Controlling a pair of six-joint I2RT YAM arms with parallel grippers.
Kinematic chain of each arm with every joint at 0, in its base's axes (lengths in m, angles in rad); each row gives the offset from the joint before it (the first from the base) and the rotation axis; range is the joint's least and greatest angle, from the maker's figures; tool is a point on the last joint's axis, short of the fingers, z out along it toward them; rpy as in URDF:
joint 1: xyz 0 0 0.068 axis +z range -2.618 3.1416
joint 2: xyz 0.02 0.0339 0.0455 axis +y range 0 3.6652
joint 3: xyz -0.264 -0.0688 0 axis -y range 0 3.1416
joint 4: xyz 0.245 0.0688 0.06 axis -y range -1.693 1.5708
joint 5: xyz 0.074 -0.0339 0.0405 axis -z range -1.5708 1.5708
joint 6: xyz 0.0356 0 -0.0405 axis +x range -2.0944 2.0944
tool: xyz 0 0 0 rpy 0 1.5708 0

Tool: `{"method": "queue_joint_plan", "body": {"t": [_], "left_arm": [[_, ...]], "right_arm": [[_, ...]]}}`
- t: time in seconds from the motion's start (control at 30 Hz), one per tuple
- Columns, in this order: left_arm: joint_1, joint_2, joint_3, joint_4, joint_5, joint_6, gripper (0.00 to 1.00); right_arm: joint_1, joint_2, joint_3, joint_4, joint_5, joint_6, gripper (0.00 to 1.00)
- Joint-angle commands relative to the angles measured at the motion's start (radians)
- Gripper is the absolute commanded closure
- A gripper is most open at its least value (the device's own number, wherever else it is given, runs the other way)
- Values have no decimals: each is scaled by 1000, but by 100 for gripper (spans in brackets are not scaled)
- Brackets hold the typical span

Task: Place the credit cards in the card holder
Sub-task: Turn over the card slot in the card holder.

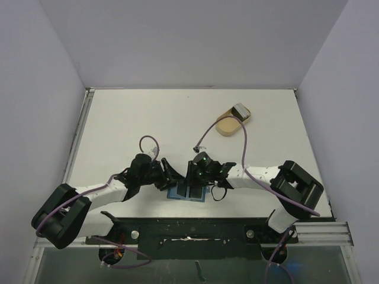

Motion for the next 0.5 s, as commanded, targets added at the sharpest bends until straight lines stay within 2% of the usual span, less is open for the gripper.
{"method": "queue_joint_plan", "body": {"t": [0.0, 0.1, 0.33, 0.47], "left_arm": [[-30, 4, 18, 120, 18, -41, 50], [-53, 8, 33, 124, 6, -45, 50], [-134, 52, 78, 169, -33, -56, 50], [-180, 123, 106, 222, -28, -60, 50]], "right_arm": [[8, -110, 15, -43, 90, -28, 68], [7, -175, 12, -103, 164, -29, 63], [-22, -335, 74, -325, 394, -44, 61], [-69, -426, 103, -385, 461, -93, 59]]}}
